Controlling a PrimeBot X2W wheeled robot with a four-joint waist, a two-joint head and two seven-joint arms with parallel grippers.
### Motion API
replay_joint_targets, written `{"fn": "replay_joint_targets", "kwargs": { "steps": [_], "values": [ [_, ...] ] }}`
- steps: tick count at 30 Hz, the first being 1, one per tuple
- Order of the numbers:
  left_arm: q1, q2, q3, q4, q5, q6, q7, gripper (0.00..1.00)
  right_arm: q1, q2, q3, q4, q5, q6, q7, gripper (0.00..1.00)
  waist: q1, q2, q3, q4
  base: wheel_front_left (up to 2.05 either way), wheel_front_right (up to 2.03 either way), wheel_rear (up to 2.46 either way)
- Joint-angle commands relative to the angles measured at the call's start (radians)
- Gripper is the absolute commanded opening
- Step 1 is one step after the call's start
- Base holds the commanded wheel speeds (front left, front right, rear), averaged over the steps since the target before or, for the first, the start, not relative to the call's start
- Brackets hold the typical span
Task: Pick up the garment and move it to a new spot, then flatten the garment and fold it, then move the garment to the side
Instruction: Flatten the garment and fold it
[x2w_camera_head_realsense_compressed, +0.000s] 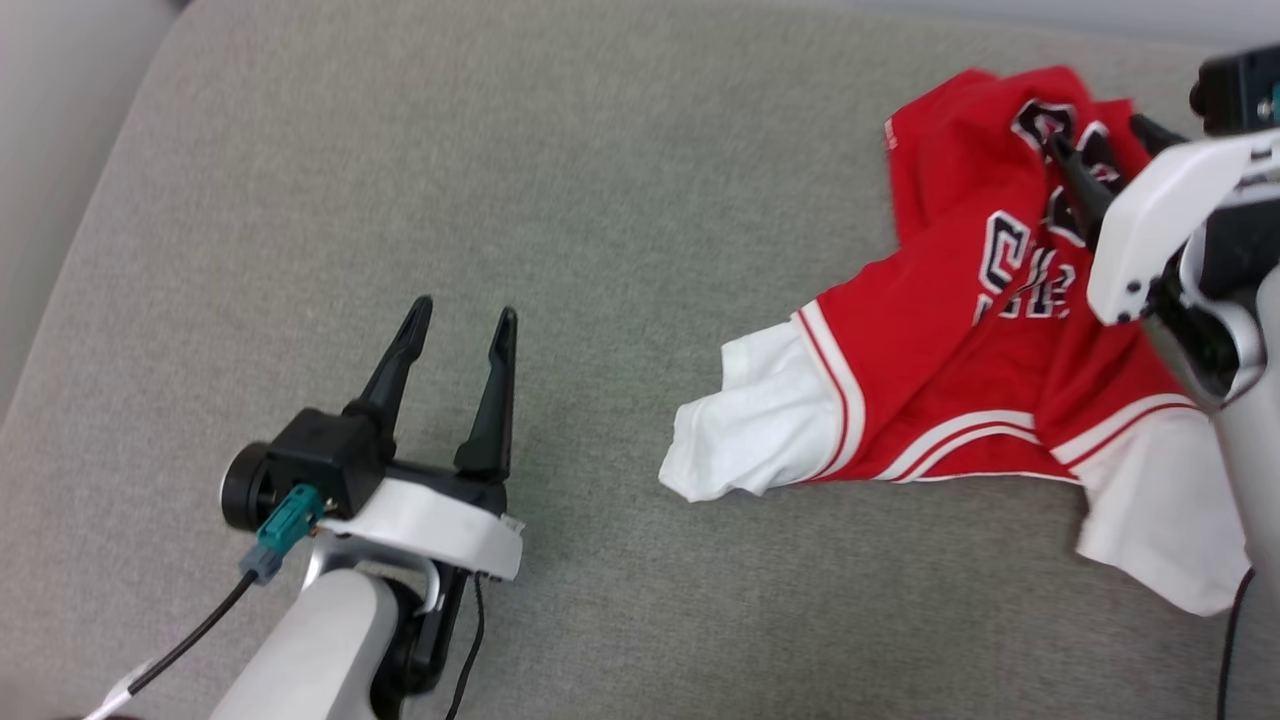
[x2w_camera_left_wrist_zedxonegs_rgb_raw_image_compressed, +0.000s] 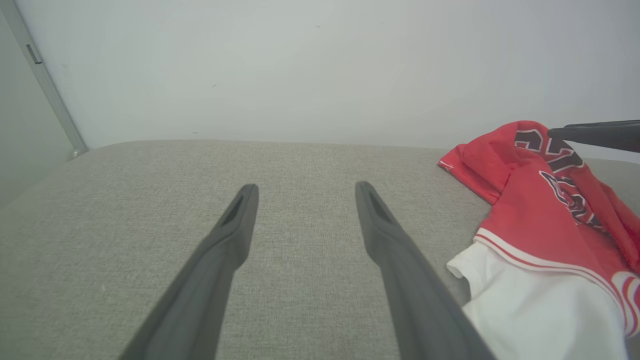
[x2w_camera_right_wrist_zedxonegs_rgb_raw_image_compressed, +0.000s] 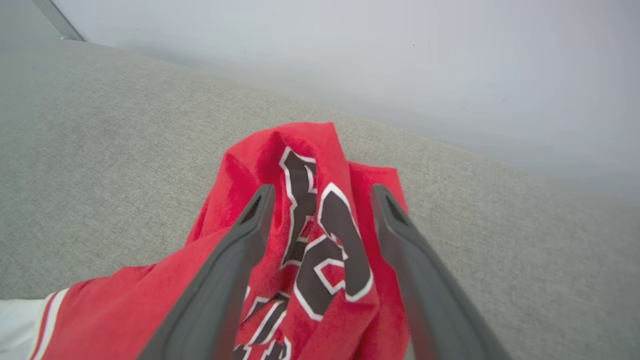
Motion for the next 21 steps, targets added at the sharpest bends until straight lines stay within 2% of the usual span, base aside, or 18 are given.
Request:
{"fn": "replay_joint_targets", "kwargs": {
  "steps": [1,5,9,15,21],
  "values": [
    [0.022,0.006,0.006,0.005,0.004,0.004,-0.007,1.00,0.033,0.000,0.002,-0.016,0.007,0.000,-0.032,1.00,-0.0001,0.0000,-0.050,-0.033,0.00,0.00,0.00],
    [0.062,0.018,0.017,0.012,-0.002,0.016,-0.006,1.00,0.130,-0.004,-0.015,-0.089,0.001,0.000,-0.122,1.00,-0.0001,0.0000,-0.121,-0.072,0.00,0.00,0.00],
    [0.101,0.040,0.027,0.002,-0.009,0.030,0.005,1.00,0.264,0.013,-0.081,-0.204,-0.024,0.000,-0.197,1.00,-0.0001,0.0000,-0.174,-0.109,0.00,0.00,0.00],
    [0.160,0.070,0.042,-0.021,-0.019,0.057,0.029,1.00,0.488,0.060,-0.196,-0.375,-0.063,0.000,-0.255,1.00,-0.0001,0.0000,-0.234,-0.160,0.00,0.00,0.00],
    [0.225,0.096,0.052,-0.040,-0.033,0.084,0.060,1.00,0.700,0.118,-0.240,-0.527,-0.091,0.000,-0.265,1.00,-0.0001,0.0000,-0.291,-0.200,0.00,0.00,0.00]
  ]
}}
